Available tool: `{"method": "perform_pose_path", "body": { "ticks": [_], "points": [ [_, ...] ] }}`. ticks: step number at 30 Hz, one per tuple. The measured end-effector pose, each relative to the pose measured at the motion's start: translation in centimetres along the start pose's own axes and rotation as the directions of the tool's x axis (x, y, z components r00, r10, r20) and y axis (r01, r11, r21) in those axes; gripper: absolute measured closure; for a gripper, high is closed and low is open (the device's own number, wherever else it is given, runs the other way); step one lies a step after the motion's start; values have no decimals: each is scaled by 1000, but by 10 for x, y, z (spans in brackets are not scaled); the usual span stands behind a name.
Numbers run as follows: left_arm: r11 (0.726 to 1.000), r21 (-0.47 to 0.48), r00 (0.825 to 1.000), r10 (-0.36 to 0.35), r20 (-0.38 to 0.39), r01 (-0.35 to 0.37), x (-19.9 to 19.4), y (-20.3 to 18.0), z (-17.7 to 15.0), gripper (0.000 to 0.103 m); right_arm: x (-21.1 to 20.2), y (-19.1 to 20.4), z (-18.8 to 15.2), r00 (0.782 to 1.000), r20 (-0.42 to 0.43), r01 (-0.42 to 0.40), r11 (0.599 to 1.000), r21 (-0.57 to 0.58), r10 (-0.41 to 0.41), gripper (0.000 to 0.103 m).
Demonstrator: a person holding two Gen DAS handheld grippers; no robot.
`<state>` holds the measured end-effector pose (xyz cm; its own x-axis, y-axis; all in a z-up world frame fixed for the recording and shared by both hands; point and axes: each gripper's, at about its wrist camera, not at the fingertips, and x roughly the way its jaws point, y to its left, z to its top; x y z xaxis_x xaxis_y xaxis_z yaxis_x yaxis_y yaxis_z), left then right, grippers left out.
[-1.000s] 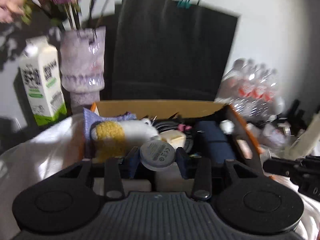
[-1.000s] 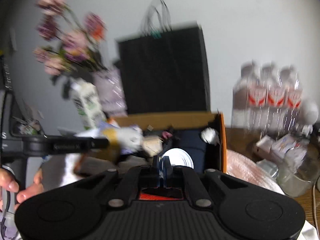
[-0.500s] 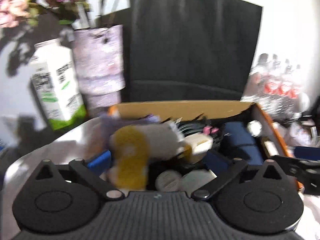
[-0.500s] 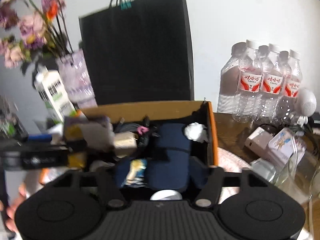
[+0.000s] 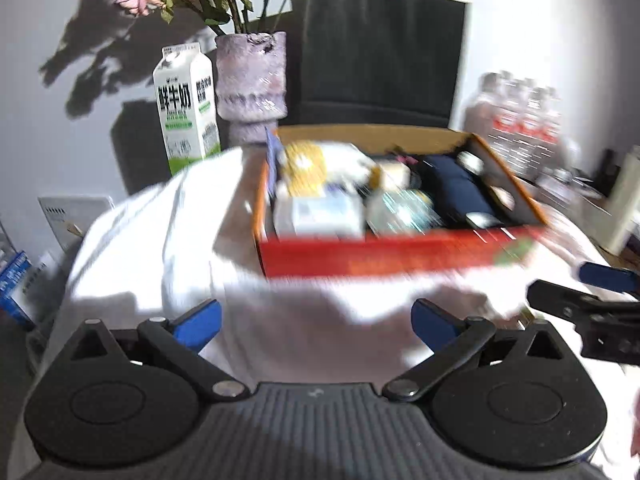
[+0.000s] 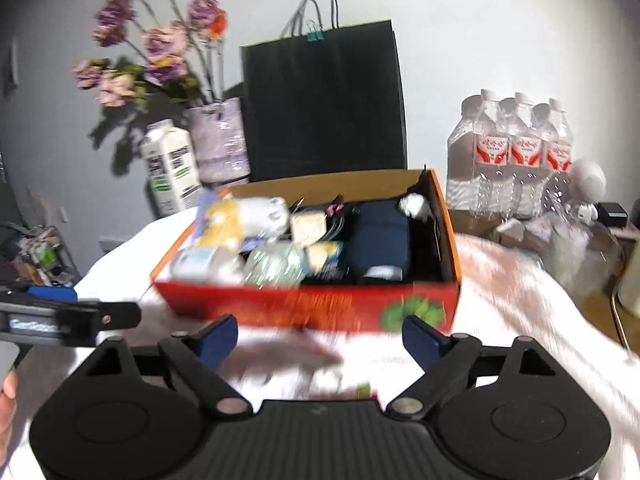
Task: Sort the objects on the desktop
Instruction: 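Withdraw both grippers from the box back over the towel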
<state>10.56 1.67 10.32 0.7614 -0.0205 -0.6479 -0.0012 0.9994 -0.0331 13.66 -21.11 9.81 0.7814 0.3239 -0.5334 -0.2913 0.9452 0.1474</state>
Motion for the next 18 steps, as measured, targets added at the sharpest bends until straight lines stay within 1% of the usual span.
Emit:
{"method": "perform_pose_path", "body": {
  "ticks": [3,5,9,11,12,14,16,18],
  "points": [
    [999,22,999,-32,-6,32,-35,-8,-39,0,-33,0,-35,1000,8,-25,1000,6,25,7],
    [999,22,999,-35,-3,35,-55,-13,-61,0,-52,1,-57,999,-3,-45,999,14,45,6],
    [997,-39,997,-64,-37,63,-85,-20,-99,0,-80,9,-93,999,-19,-27,999,21,28,6],
    [996,-45,995,-83,-54,80,-98,-24,-112,0,-94,13,-111,999,-25,-28,999,27,29,5],
    [996,-37,995,-77,-59,75,-104,-26,-119,0,-100,16,-120,999,-29,-32,999,27,33,4],
    [998,-6,997,-62,-48,62,-115,-32,-129,0,-111,20,-135,999,-32,-30,999,26,31,4],
    [998,11,998,-55,-26,56,-123,-38,-136,0,-123,23,-149,1000,-26,-7,1000,13,7,4],
    [997,20,998,-68,-20,68,-126,-43,-141,0,-134,27,-159,1000,-5,10,1000,-13,-10,3]
  ]
}}
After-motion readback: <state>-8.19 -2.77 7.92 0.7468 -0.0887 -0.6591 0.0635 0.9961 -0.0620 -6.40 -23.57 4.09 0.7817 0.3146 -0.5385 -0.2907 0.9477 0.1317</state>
